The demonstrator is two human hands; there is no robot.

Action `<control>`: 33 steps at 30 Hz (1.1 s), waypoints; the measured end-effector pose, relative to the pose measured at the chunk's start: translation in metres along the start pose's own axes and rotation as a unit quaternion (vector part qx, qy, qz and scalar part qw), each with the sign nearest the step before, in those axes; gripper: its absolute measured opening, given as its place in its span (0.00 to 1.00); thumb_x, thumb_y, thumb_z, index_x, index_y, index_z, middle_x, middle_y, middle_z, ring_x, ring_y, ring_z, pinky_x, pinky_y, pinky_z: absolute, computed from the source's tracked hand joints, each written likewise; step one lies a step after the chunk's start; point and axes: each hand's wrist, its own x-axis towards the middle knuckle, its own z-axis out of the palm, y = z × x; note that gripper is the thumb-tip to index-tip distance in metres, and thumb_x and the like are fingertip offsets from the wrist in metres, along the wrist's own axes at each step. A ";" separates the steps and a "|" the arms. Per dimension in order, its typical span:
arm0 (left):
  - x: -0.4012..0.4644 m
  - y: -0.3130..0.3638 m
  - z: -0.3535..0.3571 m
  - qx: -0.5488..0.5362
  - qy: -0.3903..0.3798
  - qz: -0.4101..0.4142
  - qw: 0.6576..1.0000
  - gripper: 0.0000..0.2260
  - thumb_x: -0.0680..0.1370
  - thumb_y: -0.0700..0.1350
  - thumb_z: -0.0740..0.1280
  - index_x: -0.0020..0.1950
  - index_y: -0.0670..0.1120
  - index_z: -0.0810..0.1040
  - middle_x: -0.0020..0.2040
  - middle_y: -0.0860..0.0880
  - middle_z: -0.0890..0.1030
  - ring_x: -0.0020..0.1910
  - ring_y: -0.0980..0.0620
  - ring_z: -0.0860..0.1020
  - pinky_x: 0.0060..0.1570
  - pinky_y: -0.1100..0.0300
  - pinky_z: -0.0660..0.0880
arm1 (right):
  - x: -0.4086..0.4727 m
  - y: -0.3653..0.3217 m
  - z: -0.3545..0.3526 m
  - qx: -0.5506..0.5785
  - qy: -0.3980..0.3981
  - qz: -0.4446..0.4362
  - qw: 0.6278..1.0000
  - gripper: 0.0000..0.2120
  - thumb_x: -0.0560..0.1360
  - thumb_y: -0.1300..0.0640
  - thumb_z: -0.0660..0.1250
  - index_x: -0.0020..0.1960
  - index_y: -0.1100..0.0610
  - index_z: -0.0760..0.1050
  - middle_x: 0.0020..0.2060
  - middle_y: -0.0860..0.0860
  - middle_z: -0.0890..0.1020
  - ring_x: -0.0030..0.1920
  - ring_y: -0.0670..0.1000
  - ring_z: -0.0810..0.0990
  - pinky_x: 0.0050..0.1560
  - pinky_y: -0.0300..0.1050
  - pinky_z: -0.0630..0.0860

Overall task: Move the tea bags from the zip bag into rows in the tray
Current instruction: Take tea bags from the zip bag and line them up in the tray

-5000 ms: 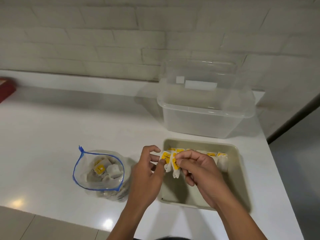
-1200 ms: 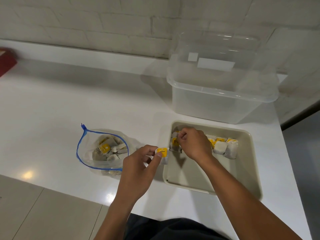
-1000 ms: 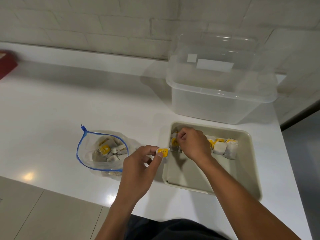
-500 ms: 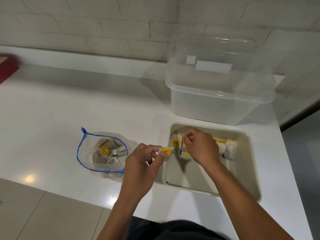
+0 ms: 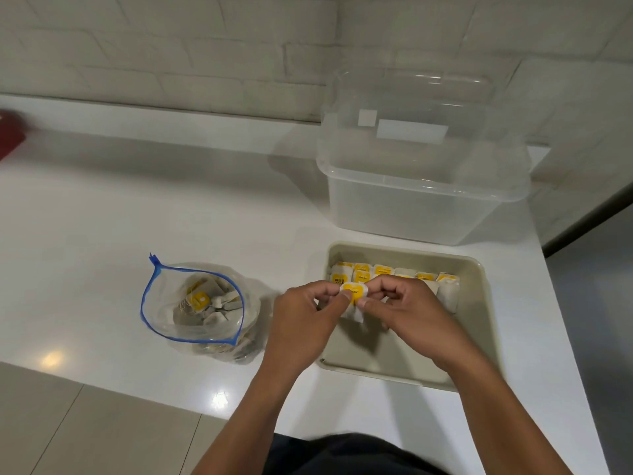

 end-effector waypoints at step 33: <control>-0.011 -0.015 -0.016 -0.019 0.000 0.014 1.000 0.08 0.79 0.47 0.70 0.49 0.63 0.82 0.39 0.53 0.79 0.27 0.57 0.67 0.30 0.69 0.66 | 0.067 0.053 0.014 -0.271 0.162 0.145 0.938 0.07 0.71 0.50 0.70 0.35 0.49 0.76 0.36 0.47 0.82 0.43 0.54 0.80 0.38 0.43 0.72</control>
